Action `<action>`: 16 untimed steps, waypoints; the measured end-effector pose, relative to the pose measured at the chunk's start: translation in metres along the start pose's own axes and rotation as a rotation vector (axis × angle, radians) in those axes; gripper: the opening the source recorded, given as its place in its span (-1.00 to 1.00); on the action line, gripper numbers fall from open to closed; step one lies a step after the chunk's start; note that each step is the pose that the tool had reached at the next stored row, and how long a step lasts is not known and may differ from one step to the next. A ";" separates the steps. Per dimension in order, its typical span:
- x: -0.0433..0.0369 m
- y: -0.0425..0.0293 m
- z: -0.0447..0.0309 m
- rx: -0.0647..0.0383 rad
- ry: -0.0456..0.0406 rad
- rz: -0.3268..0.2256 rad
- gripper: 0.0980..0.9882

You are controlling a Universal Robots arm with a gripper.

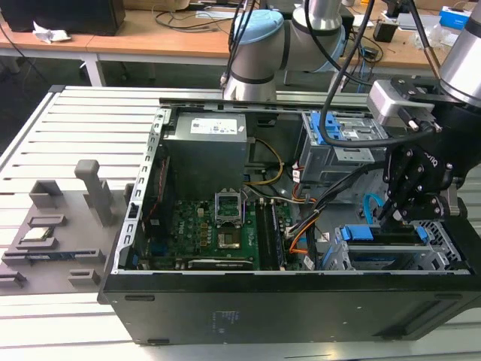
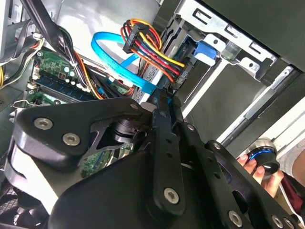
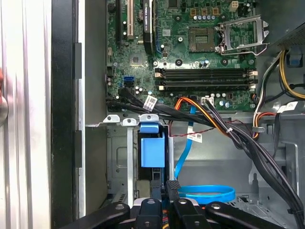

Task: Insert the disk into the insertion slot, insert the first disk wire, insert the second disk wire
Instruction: 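Insert the second disk wire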

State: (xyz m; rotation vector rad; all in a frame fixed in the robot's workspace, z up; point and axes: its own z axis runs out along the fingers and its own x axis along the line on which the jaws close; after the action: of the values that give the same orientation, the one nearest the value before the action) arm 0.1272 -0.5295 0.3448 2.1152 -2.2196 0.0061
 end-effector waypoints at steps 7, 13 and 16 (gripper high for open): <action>0.0008 -0.0011 0.0028 0.000 0.0001 0.000 -0.86; 0.0010 -0.0013 0.0070 0.000 0.0007 0.000 -0.86; 0.0009 -0.0014 0.0077 0.000 -0.0001 0.000 -0.83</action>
State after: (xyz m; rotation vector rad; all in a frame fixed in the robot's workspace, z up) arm 0.1281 -0.5309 0.3371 2.1156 -2.2195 0.0062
